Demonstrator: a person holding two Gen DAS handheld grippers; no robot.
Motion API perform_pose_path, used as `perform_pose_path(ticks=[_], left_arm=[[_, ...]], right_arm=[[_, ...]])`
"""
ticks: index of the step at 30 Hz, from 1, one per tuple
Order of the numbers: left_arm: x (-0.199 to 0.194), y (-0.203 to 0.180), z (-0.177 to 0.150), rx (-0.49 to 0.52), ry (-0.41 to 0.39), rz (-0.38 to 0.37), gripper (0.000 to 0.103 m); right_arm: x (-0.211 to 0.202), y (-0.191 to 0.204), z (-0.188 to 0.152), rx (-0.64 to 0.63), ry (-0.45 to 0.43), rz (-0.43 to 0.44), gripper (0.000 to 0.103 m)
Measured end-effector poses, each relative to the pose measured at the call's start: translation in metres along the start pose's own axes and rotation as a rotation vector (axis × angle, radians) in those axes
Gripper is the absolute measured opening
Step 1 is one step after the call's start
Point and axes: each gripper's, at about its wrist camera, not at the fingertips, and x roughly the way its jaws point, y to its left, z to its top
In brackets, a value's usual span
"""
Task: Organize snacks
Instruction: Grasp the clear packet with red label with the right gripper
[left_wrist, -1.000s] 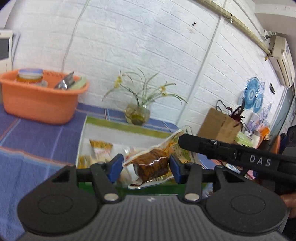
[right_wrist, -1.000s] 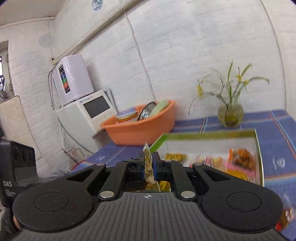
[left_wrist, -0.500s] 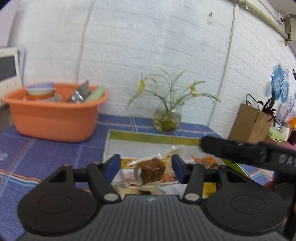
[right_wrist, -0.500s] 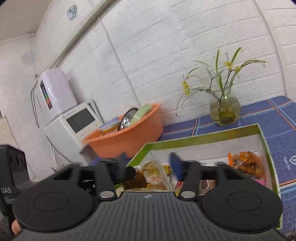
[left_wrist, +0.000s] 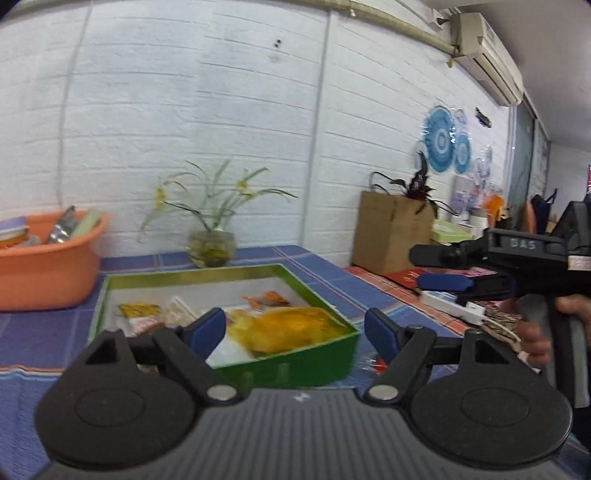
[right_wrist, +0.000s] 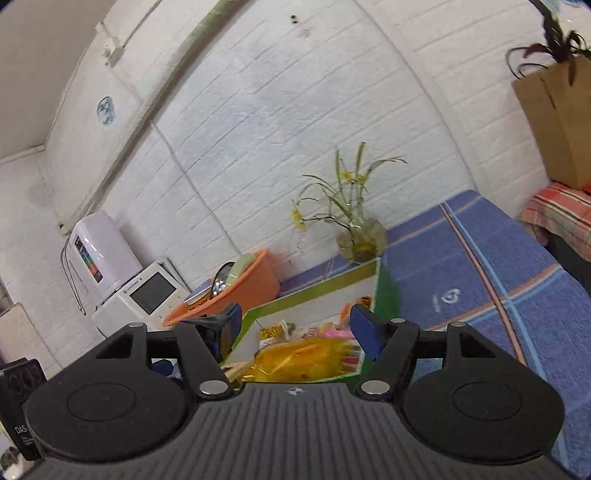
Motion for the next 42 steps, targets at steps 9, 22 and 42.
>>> perform_pose_path(ticks=[9,22,42], left_arm=[[0.071,-0.081,-0.037,0.038,0.188,-0.1,0.078],[0.149,-0.078,-0.066,-0.104,0.262,-0.046,0.078],[0.174,-0.085,-0.06,0.052,0.327,0.011,0.092]], right_arm=[[0.016,-0.076,-0.03,0.277,0.03,-0.13,0.103],[0.027,-0.094,-0.04,0.268,0.105,-0.169,0.103],[0.041,-0.09,-0.043,0.212,0.196,-0.102,0.078]])
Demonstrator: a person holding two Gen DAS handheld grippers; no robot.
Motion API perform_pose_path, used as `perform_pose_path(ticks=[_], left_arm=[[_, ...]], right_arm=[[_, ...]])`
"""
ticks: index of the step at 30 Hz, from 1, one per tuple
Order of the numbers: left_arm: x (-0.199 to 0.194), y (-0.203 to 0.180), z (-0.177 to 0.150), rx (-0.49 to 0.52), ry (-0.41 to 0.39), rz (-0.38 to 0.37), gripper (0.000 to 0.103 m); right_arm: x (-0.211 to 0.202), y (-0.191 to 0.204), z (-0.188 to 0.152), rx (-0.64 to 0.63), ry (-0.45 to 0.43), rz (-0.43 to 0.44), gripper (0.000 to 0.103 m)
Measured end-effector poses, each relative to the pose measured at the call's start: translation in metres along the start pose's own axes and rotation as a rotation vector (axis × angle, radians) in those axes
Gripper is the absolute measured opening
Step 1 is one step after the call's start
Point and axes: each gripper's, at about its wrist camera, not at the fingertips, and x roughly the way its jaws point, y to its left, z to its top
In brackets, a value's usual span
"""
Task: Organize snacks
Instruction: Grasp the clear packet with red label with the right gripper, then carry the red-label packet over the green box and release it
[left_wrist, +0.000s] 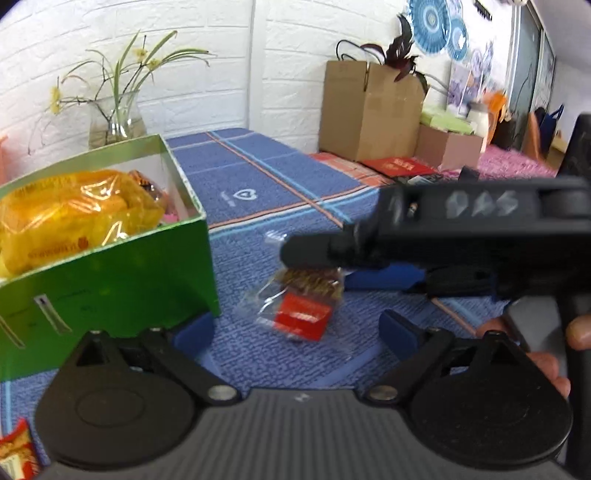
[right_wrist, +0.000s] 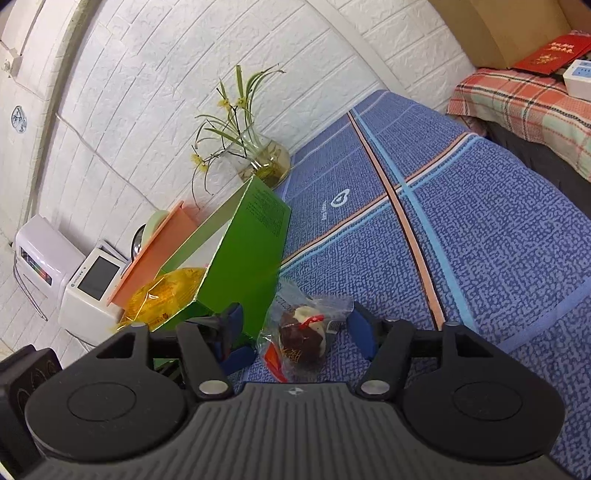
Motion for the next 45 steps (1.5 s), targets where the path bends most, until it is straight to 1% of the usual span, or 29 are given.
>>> perform_pose_path(ticks=[2,4,5,13,17,21,26,29,32,35,36,37,39,40,43,45], left_arm=[[-0.001,-0.003,-0.001,0.01,0.001,0.007,0.089],[-0.004,-0.009,-0.002,0.045,-0.007,0.023,0.058],[-0.005,-0.01,-0.002,0.045,-0.01,0.032,0.058],[-0.023,0.0,-0.009,0.006,-0.002,-0.022,0.055],[-0.05,0.001,-0.014,0.008,-0.037,-0.011,0.055],[-0.085,0.01,-0.024,-0.008,-0.073,-0.01,0.055],[-0.137,0.019,-0.047,-0.015,-0.115,0.025,0.055],[-0.168,0.028,-0.06,-0.026,-0.164,0.066,0.055],[-0.192,0.043,-0.063,-0.049,-0.221,0.117,0.055],[-0.202,0.065,-0.058,-0.08,-0.26,0.167,0.055],[-0.202,0.073,-0.054,-0.085,-0.268,0.186,0.054],[-0.203,0.081,-0.052,-0.093,-0.274,0.195,0.051],[-0.199,0.101,-0.04,-0.126,-0.265,0.206,0.05],[-0.196,0.111,-0.031,-0.131,-0.257,0.206,0.047],[-0.181,0.134,-0.007,-0.126,-0.255,0.202,0.047],[-0.17,0.144,0.009,-0.108,-0.264,0.218,0.048]], right_arm=[[0.0,-0.001,-0.001,0.008,0.002,0.008,0.078],[-0.001,-0.001,-0.001,0.016,-0.003,0.005,0.078],[-0.002,-0.002,-0.001,0.027,-0.003,0.008,0.078],[-0.007,0.004,-0.008,0.041,0.023,0.04,0.078],[-0.013,0.019,-0.013,0.012,0.032,0.102,0.077],[-0.022,0.045,-0.026,-0.045,0.039,0.147,0.077],[-0.036,0.092,-0.054,-0.202,0.048,0.203,0.077],[-0.034,0.114,-0.064,-0.218,0.071,0.259,0.077],[-0.02,0.134,-0.064,-0.193,0.088,0.325,0.077],[0.001,0.154,-0.06,-0.174,0.096,0.368,0.077],[0.01,0.16,-0.058,-0.173,0.097,0.379,0.077],[0.018,0.165,-0.056,-0.173,0.095,0.389,0.077],[0.036,0.176,-0.052,-0.183,0.099,0.391,0.077],[0.043,0.18,-0.048,-0.193,0.094,0.386,0.077],[0.058,0.189,-0.034,-0.211,0.031,0.361,0.077],[0.067,0.192,-0.025,-0.204,-0.018,0.333,0.077]])
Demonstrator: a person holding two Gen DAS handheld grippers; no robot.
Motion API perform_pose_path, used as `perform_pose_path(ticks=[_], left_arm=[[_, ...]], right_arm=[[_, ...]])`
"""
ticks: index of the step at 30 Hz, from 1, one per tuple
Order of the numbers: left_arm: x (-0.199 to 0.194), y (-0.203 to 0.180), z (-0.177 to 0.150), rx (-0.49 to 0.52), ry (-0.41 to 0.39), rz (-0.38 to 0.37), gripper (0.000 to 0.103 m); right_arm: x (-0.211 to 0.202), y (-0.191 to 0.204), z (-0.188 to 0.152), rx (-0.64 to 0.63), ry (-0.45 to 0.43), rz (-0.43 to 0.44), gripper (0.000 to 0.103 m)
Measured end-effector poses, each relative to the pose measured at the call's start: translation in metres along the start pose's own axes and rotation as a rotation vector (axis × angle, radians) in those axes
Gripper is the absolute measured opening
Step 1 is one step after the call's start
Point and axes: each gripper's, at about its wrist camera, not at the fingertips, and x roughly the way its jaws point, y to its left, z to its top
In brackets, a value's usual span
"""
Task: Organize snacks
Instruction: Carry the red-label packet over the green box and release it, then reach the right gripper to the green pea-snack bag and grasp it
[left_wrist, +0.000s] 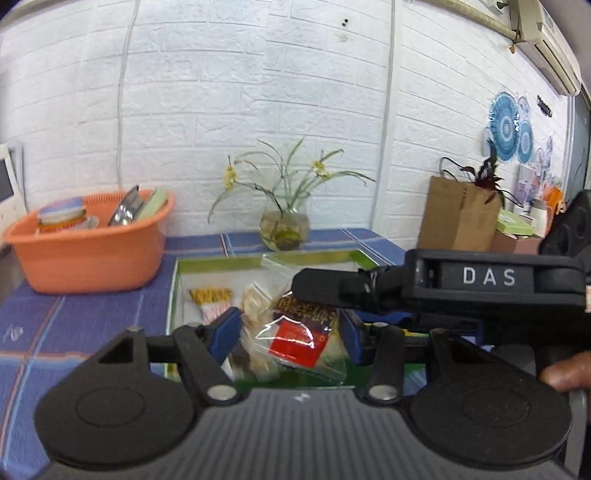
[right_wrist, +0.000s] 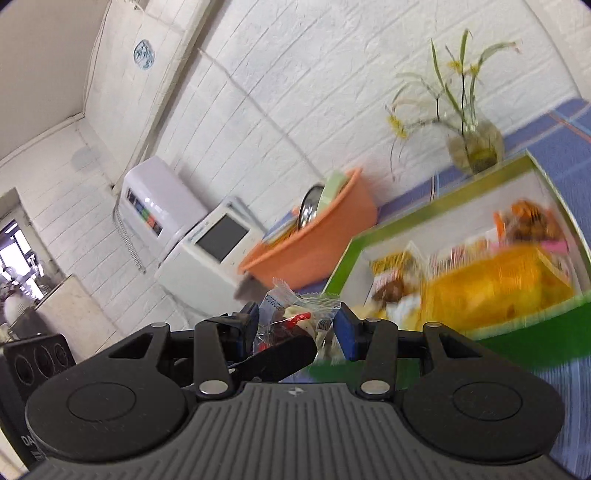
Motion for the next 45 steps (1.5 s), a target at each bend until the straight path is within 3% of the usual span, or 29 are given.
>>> perform_pose_path(ticks=[3,7,14,16,17,18,25,34,38,40,42,45], left_arm=[[0.027,0.004,0.011,0.017,-0.02,0.018,0.049],[0.053,0.013,0.008,-0.052,-0.019,0.011,0.05],[0.071,0.023,0.0,-0.078,0.02,-0.009,0.054],[0.074,0.022,-0.002,-0.077,0.026,-0.004,0.058],[0.074,0.022,-0.002,-0.075,0.026,0.001,0.059],[0.074,0.023,-0.001,-0.073,0.026,0.004,0.059],[0.057,0.024,0.005,-0.066,-0.021,0.037,0.075],[0.022,0.016,0.003,-0.089,-0.079,0.001,0.078],[0.012,0.007,-0.004,-0.093,-0.021,0.013,0.079],[0.01,-0.004,-0.005,-0.057,0.031,0.045,0.08],[0.003,-0.013,-0.016,-0.048,0.034,0.072,0.08],[-0.004,-0.024,-0.036,-0.02,0.091,0.028,0.083]], right_arm=[[0.016,-0.01,0.013,0.053,-0.05,-0.048,0.078],[0.032,-0.017,0.012,0.022,-0.087,-0.113,0.078],[0.044,-0.017,0.008,-0.069,-0.064,-0.195,0.082],[0.045,-0.015,0.006,-0.079,-0.069,-0.215,0.091],[0.045,-0.014,0.006,-0.085,-0.069,-0.229,0.102],[0.045,-0.012,0.006,-0.094,-0.065,-0.247,0.103],[0.036,-0.006,0.011,-0.104,-0.083,-0.284,0.103],[0.021,0.006,0.017,-0.139,-0.14,-0.288,0.103],[0.007,0.01,0.023,-0.136,-0.178,-0.279,0.103],[-0.001,0.012,0.026,-0.152,-0.171,-0.277,0.103],[-0.009,0.014,0.027,-0.183,-0.139,-0.292,0.103],[-0.027,0.011,0.022,-0.179,-0.104,-0.308,0.103]])
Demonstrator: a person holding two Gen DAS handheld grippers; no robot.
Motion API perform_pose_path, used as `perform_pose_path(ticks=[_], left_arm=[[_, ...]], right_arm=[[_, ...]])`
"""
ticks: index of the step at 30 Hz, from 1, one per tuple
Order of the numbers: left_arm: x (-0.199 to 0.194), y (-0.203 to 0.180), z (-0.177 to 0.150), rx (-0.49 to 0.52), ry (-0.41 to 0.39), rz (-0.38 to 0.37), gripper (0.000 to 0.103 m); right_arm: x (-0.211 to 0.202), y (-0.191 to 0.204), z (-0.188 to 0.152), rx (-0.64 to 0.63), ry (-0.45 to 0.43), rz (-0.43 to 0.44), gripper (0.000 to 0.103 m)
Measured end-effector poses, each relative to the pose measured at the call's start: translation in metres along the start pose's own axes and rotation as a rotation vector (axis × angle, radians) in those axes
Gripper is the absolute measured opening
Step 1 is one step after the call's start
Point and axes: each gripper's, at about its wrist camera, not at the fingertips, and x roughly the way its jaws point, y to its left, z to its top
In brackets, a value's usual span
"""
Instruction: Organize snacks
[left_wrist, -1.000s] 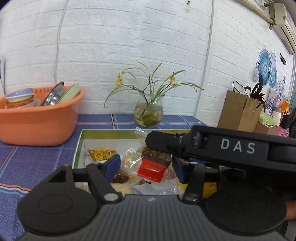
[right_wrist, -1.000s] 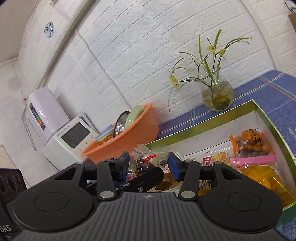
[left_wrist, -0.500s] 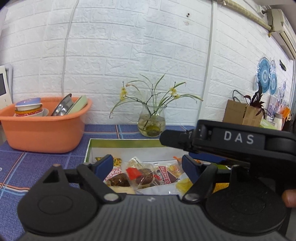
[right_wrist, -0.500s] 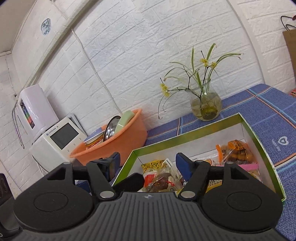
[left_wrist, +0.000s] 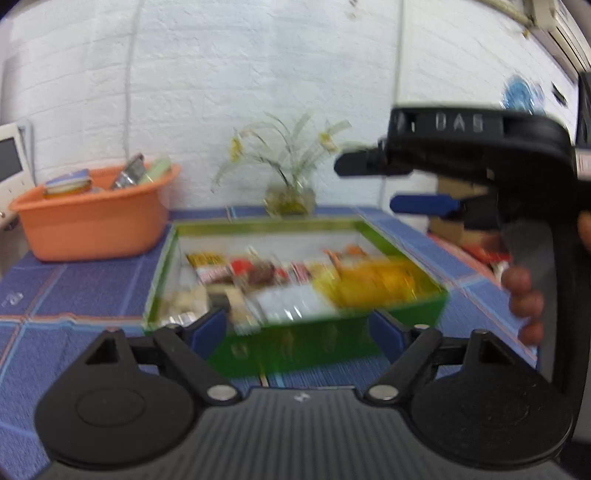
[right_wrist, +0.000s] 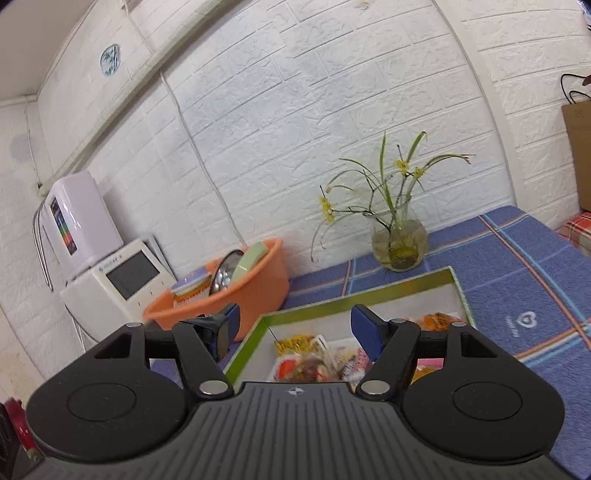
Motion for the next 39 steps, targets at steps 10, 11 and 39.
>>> perform_pose_path(ticks=[10,11,39], left_arm=[[-0.009,-0.035,-0.033,0.155,0.079,-0.242,0.083],[-0.011,-0.042,-0.035,0.192,0.08,-0.258,0.083],[-0.003,-0.053,-0.061,0.16,0.242,-0.335,0.034]], right_arm=[[-0.062,-0.06,-0.051,0.194,0.296,0.037,0.103],[-0.064,-0.067,-0.056,0.254,0.321,0.032,0.103],[-0.055,-0.032,-0.076,0.236,0.415,0.145,0.04]])
